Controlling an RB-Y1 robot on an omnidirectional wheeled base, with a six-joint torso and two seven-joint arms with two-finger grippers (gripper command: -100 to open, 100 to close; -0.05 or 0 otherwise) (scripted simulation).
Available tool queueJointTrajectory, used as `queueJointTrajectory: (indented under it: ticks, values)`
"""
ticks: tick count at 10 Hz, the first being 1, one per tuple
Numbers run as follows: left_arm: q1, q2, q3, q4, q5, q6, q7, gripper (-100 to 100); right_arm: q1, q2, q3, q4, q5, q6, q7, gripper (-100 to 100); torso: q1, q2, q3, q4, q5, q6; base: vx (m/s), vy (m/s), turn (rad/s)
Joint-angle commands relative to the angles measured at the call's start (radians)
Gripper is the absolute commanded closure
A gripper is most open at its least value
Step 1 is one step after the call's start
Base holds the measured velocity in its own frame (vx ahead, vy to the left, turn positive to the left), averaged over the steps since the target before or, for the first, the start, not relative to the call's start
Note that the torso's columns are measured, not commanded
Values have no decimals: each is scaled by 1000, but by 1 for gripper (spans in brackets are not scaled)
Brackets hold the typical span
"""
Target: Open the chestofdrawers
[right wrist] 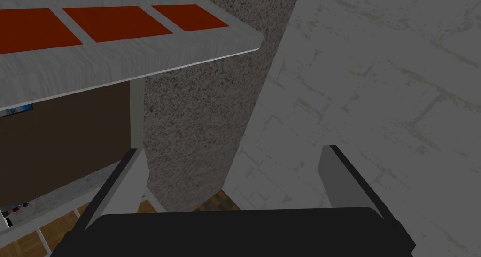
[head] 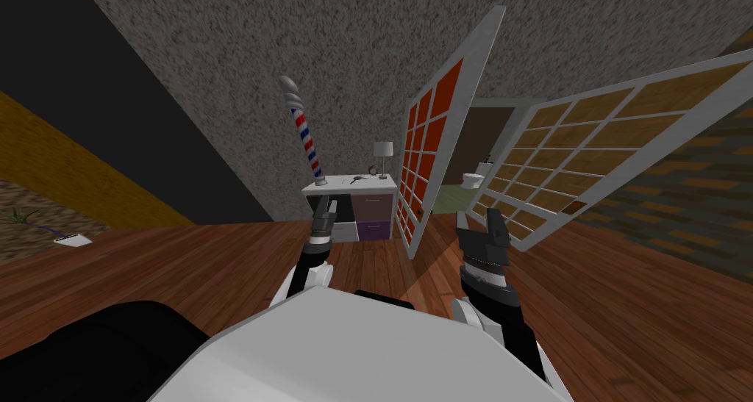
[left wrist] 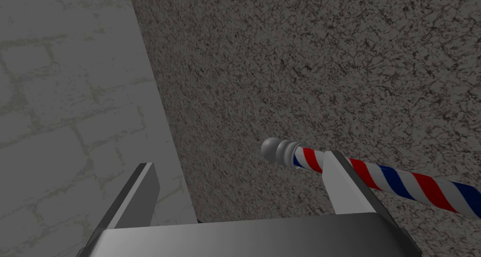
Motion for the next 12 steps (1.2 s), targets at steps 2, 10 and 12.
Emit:
queueJointTrajectory:
  ticks: [2,10,12]
  values:
    - [0,0,0,0,0,0,0,0,0,0,0,0,0,0,0,0,0,104,-209,105,0,0,0,0,0]
    - [-6,39,3,13,1,6,0,-100,0,0,0,0,0,0,0,0,0,691,-1382,691,0,0,5,-1,0]
    - [-19,79,9,44,4,19,1,-100,0,0,0,0,0,0,0,0,0,732,-1472,733,0,0,86,-4,9]
